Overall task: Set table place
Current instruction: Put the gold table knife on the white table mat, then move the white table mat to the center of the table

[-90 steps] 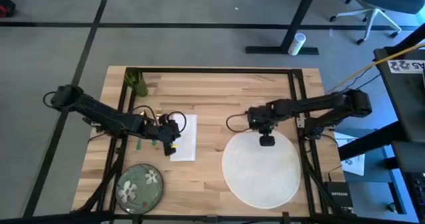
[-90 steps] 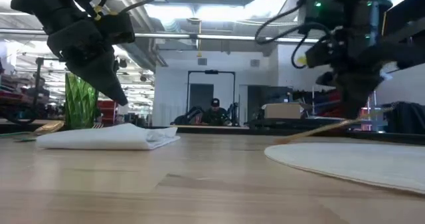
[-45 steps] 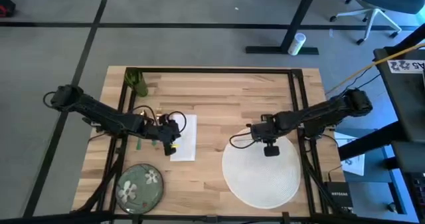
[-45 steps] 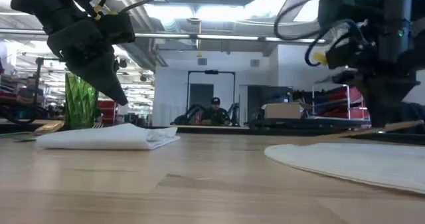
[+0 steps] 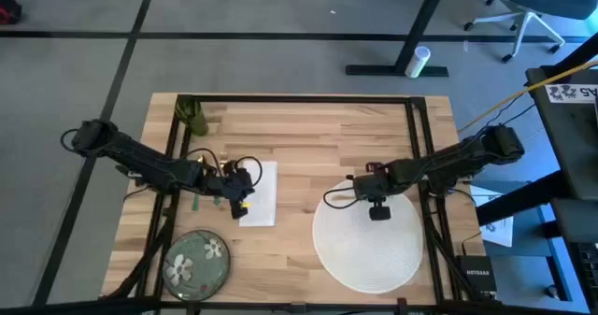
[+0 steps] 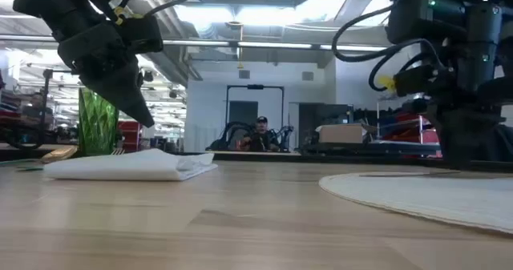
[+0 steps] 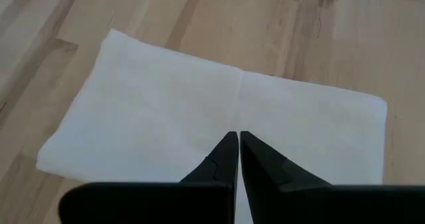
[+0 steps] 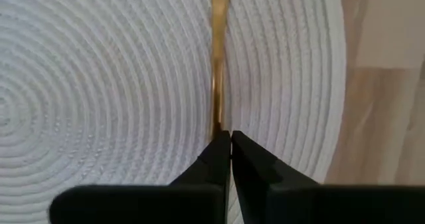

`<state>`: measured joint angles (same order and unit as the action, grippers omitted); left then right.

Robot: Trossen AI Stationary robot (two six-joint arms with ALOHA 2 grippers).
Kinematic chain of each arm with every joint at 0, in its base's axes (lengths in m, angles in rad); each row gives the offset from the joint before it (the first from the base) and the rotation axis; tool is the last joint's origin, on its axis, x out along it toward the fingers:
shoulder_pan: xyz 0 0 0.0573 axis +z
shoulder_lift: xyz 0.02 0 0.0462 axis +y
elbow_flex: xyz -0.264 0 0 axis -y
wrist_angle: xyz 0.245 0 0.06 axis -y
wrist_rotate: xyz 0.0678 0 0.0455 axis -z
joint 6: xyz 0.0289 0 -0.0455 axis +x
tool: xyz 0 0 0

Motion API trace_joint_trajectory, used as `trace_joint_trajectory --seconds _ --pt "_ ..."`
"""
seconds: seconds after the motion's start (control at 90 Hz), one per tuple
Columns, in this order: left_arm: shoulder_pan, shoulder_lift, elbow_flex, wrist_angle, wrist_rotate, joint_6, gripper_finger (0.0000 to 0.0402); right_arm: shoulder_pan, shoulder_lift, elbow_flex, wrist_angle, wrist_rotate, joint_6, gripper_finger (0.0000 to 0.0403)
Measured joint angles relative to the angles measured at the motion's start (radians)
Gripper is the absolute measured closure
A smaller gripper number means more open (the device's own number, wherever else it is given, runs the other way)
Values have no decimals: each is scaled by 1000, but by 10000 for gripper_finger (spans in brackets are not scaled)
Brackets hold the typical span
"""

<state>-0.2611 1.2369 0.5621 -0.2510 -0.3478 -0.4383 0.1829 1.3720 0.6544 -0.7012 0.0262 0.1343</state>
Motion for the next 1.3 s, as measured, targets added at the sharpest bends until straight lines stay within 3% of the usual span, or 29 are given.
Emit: trace_joint_trajectory --seconds 0.278,0.444,0.589,0.8,1.078,1.3 --pt "0 0 0 6 0 -2 402 84 0 99 14 -110 -72 402" --pt "-8 0 0 10 -4 24 402 208 2 113 160 -153 -197 402" --pt "-5 0 0 13 -5 41 402 244 57 113 251 -151 -220 402" --pt "-5 0 0 62 -6 73 402 236 201 114 401 -229 -325 402" --pt "-5 0 0 61 -6 72 402 158 372 226 353 -272 -453 402" --pt "-5 0 0 57 -5 71 402 50 401 284 333 -202 -506 402"
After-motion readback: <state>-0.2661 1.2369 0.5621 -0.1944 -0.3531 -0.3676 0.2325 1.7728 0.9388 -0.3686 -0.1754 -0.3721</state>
